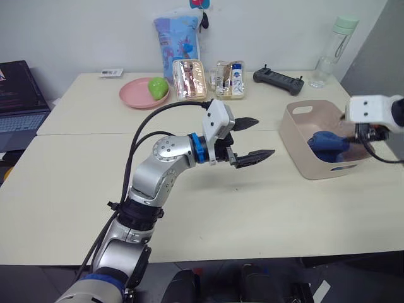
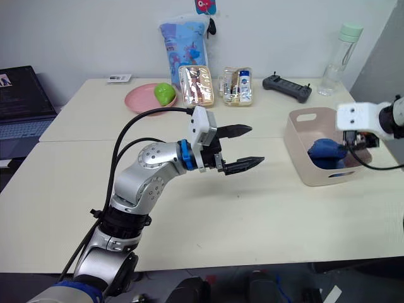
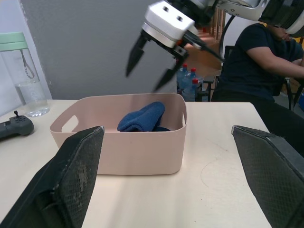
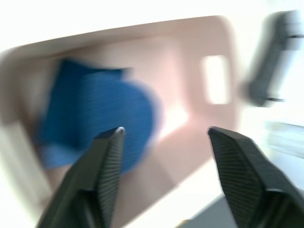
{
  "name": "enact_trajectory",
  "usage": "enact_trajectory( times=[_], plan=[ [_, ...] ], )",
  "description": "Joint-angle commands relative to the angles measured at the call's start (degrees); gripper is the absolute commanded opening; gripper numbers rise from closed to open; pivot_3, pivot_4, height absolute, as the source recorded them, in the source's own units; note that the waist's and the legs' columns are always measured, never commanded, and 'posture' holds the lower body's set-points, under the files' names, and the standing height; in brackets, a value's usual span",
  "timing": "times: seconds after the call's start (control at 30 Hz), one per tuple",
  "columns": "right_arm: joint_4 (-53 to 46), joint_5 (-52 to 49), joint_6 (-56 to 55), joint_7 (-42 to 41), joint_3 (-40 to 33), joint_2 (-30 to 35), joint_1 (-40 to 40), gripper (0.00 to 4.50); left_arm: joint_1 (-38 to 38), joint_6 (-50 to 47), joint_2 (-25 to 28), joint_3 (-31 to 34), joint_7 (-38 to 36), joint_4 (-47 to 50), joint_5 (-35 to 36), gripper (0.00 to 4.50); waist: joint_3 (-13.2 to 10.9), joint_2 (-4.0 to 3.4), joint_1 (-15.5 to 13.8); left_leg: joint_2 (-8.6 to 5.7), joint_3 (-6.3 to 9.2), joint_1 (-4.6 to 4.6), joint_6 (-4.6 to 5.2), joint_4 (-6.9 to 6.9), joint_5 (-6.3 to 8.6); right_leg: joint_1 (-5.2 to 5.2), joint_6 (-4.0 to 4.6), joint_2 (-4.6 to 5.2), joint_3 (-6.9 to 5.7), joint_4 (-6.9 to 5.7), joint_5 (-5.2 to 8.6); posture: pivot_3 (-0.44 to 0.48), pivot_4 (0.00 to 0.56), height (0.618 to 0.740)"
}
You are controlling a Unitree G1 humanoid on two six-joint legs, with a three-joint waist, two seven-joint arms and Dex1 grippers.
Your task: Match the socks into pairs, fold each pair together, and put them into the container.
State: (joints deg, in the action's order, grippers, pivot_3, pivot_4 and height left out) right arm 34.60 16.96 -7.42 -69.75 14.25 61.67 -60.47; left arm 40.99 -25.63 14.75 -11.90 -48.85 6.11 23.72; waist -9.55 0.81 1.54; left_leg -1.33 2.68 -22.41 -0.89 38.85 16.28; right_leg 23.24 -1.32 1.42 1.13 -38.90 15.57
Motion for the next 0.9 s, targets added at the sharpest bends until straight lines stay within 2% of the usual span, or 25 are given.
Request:
enact_trajectory(
  times=[0.03,0.2,0.23,0.4,0.63,0.8,0.9],
  plan=[
    [4.5,2.9,-3.7,7.4,-0.5,-1.0,-0.7,1.88,1.5,1.2,-0.7,0.4,-0.1,1.1,0.1,4.5,0.0,0.0,-0.1,0.0,0.0,-0.02,-0.04,0.0,-0.02,0.0,0.0,0.0,-0.01,0.02,0.0,0.0,0.15,0.74],
    [12.4,5.6,-5.5,13.1,1.5,-5.0,0.8,0.16,2.3,0.3,-1.8,0.0,-0.3,1.5,0.5,4.5,0.0,0.0,-0.1,-0.03,-0.05,-0.06,-0.16,0.01,-0.09,0.01,0.0,0.03,0.02,0.03,0.0,0.0,0.15,0.74],
    [13.9,5.3,-5.1,12.6,1.7,-6.1,1.5,0.03,2.3,0.2,-1.9,0.0,-0.2,1.7,0.4,4.5,0.0,0.0,-0.1,-0.04,-0.05,-0.06,-0.16,0.02,-0.09,0.01,0.0,0.03,0.02,0.02,0.0,0.0,0.15,0.74],
    [20.6,5.5,-4.7,8.0,3.5,-8.9,2.4,0.03,1.8,0.2,-1.6,0.2,-0.1,1.8,0.0,4.5,0.0,-0.01,0.0,-0.04,-0.07,-0.04,-0.15,0.02,-0.09,0.01,0.01,0.02,0.03,-0.01,0.0,0.0,0.15,0.74],
    [28.3,8.4,-6.6,13.2,4.9,-10.3,-1.9,0.03,0.7,-1.0,-2.0,-0.6,1.4,4.1,0.0,4.5,0.0,-0.01,0.0,-0.04,-0.04,-0.05,-0.16,0.03,-0.09,0.0,0.01,0.03,0.02,0.0,0.0,0.0,0.15,0.74],
    [29.5,7.4,-7.1,13.3,3.1,-9.1,-5.4,0.03,0.3,-1.6,-1.7,0.0,1.7,4.5,0.2,4.5,0.0,-0.02,0.0,-0.05,-0.04,-0.04,-0.16,0.03,-0.1,0.0,0.01,0.02,0.02,-0.01,0.0,0.0,0.15,0.74],
    [27.0,3.8,-5.0,8.9,0.2,-8.4,-8.2,0.03,0.2,-1.8,0.6,0.8,0.3,4.1,0.4,4.5,0.0,-0.02,0.1,-0.05,-0.05,-0.04,-0.16,0.03,-0.1,0.01,0.01,0.02,0.03,-0.02,0.0,0.0,0.15,0.74]
  ],
)
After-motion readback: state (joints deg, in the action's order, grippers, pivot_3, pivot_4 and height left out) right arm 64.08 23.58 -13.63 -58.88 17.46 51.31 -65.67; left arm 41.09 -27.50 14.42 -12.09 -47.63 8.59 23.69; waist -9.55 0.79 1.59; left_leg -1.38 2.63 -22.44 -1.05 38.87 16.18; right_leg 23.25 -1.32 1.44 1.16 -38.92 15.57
